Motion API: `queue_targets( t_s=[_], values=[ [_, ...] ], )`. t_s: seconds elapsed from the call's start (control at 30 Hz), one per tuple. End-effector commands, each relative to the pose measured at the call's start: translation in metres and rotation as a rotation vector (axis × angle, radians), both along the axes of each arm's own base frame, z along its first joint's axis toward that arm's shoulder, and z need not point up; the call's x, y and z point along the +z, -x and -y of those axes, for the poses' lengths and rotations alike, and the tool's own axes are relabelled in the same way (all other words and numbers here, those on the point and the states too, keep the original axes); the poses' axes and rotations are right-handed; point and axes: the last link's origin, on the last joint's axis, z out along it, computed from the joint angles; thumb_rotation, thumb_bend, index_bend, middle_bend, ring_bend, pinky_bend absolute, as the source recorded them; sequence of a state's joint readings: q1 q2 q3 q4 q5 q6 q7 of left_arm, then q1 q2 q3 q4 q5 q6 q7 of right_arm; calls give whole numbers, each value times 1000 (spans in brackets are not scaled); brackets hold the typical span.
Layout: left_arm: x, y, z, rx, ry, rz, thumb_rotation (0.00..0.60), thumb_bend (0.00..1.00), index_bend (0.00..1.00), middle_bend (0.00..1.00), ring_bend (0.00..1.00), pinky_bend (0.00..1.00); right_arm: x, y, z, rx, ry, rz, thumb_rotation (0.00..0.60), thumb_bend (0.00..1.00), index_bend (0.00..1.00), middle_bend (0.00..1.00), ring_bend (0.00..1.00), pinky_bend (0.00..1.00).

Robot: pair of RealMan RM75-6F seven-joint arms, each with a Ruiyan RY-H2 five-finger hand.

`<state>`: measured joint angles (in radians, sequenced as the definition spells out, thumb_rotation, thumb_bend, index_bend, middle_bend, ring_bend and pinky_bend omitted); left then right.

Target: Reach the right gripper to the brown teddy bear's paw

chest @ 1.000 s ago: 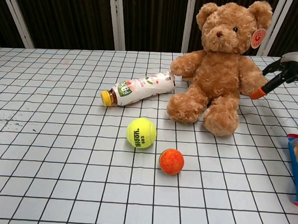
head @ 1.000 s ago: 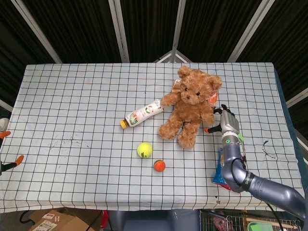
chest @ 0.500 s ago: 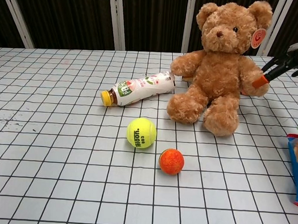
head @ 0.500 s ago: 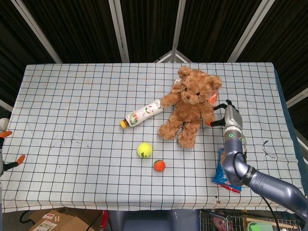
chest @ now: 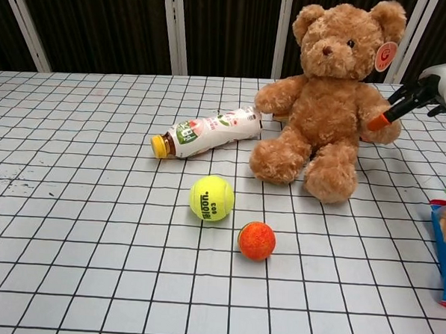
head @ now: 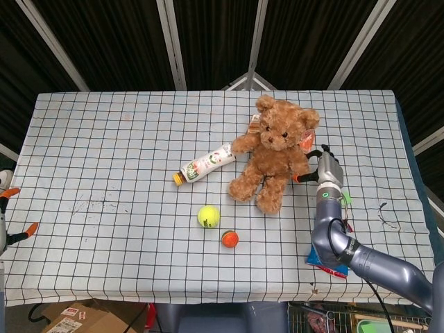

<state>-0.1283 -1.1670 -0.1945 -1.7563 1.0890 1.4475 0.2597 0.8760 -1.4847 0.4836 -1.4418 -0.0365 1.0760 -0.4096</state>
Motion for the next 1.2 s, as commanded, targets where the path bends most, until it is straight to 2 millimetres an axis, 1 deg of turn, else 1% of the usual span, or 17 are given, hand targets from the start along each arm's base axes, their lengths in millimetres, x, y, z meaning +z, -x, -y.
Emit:
queue_targets(
  t_s=[0.03,0.13,0.23,0.3,0.5,0.7,0.8,0.93,1.1,1.2],
  values=[
    [0,0,0,1,-1,0,600,284,237,0,0,0,-2,-2,2,-5,3,0,600,81,432,0,0,0],
    [1,1,0,3,-5,0,600,284,237,0,0,0,-5,-2,5,-14,16,5,600,80,476,7,0,0],
    [1,1,0,5,-7,0,600,284,237,0,0,0,-8,-1,6,-19,20,3,600,80,499,16,0,0],
    [2,2,0,7,-8,-2,600,284,237,0,0,0,-10,1,7,-26,18,-3,600,80,512,23,0,0],
    [1,2,-1,12,-7,-6,600,284,237,0,0,0,-12,11,8,-46,25,8,600,81,594,58,0,0],
    [-1,1,-2,11,-4,-8,600,284,237,0,0,0,-7,19,10,-47,46,17,600,83,718,85,0,0],
    [-1,1,-2,11,-4,-9,600,284,237,0,0,0,-3,17,11,-35,47,7,600,130,759,95,0,0],
    [-1,1,-2,12,-4,-9,600,284,237,0,0,0,0,16,9,-21,49,-7,600,151,769,97,0,0],
    [-2,1,-2,11,-2,-9,600,284,237,0,0,0,-8,24,6,-38,22,1,600,152,770,97,0,0],
    [-1,1,-1,11,-7,-8,600,284,237,0,0,0,-8,25,8,-37,20,3,600,152,769,97,0,0]
  ],
)
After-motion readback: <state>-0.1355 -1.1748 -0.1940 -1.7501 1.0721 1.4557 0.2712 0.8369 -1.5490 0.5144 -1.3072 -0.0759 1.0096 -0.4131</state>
